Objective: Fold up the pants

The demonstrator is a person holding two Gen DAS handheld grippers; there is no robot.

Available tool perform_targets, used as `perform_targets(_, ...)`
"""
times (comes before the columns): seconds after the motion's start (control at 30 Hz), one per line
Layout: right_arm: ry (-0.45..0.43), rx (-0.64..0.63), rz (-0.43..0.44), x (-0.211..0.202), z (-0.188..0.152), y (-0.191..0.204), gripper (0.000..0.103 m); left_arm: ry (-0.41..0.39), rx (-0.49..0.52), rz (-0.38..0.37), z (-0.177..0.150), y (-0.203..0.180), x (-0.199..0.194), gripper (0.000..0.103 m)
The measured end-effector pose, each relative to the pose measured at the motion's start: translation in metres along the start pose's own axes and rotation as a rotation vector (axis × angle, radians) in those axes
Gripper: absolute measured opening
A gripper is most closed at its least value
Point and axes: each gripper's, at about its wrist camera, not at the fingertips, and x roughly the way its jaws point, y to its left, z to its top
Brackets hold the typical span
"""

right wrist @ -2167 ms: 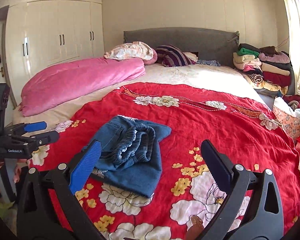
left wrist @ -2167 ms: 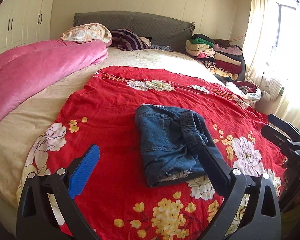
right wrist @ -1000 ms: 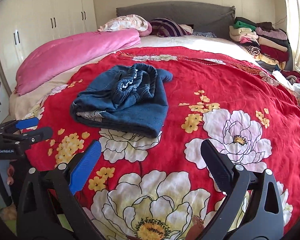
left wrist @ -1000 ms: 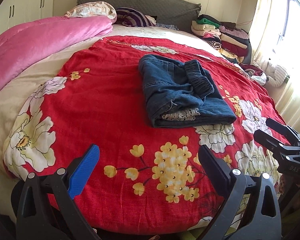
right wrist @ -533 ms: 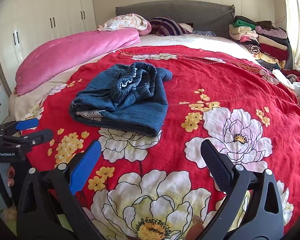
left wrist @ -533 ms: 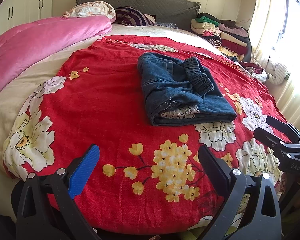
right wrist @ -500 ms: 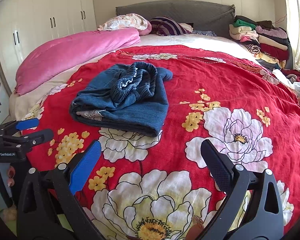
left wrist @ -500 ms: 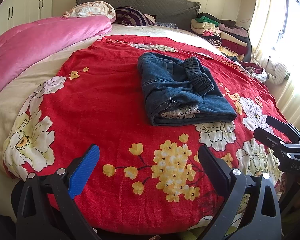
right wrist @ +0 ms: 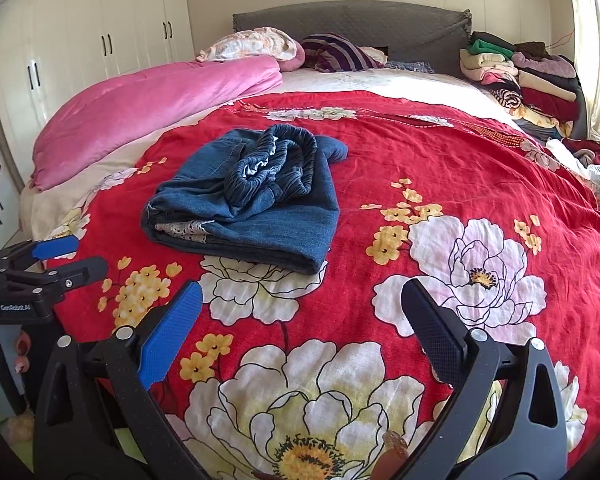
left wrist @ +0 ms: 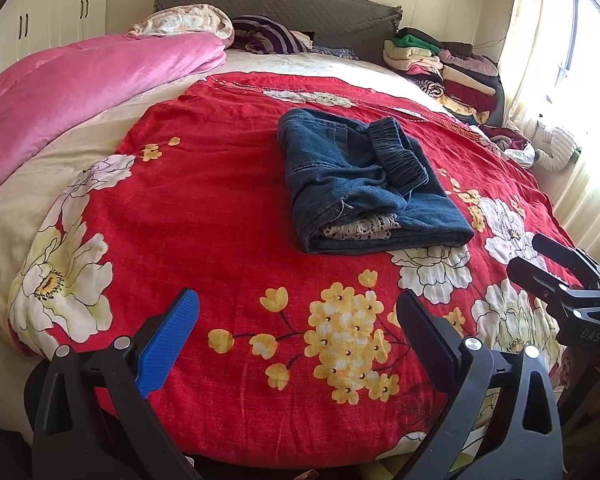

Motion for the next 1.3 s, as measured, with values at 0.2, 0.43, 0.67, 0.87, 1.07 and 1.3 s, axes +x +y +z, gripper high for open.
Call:
perform_targets(0.2, -0.006, 0.000, -0.001, -0.0028, 0.0017, -0.0001, 0.094, -0.002, 0.005, 0.017, 0.0010, -0.0010, -0.0024, 0.099)
perform_targets(0.43, -0.010, 0.001, -0.003, -0.0050, 0.0023, -0.0010, 0.094, -0.002, 0.004, 0.019, 0.0014, -0.0007, -0.0029, 0.099)
perform_targets(0.67, -0.013, 0.004, -0.006, -0.0076, 0.0024, -0.0018, 0.094, -0.006, 0.002, 0.022, 0.0018, -0.0013, -0.0049, 0.099)
perform_targets(0.87, -0.013, 0.001, -0.007, -0.0071, 0.0025, -0.0017, 0.094, -0.001, 0.000, 0.015, 0.0010, -0.0009, -0.0060, 0.099)
perform_targets(1.07, -0.014, 0.005, -0.011, -0.0086, 0.0024, -0.0027, 0.094, -0.001, 0.002, 0.019, 0.0009, -0.0005, -0.0063, 0.099)
perform_targets(1.3, -0.014, 0.005, -0.014, -0.0085, 0.0026, -0.0029, 0.094, -0.001, 0.003, 0.017, 0.0006, -0.0015, -0.0065, 0.099)
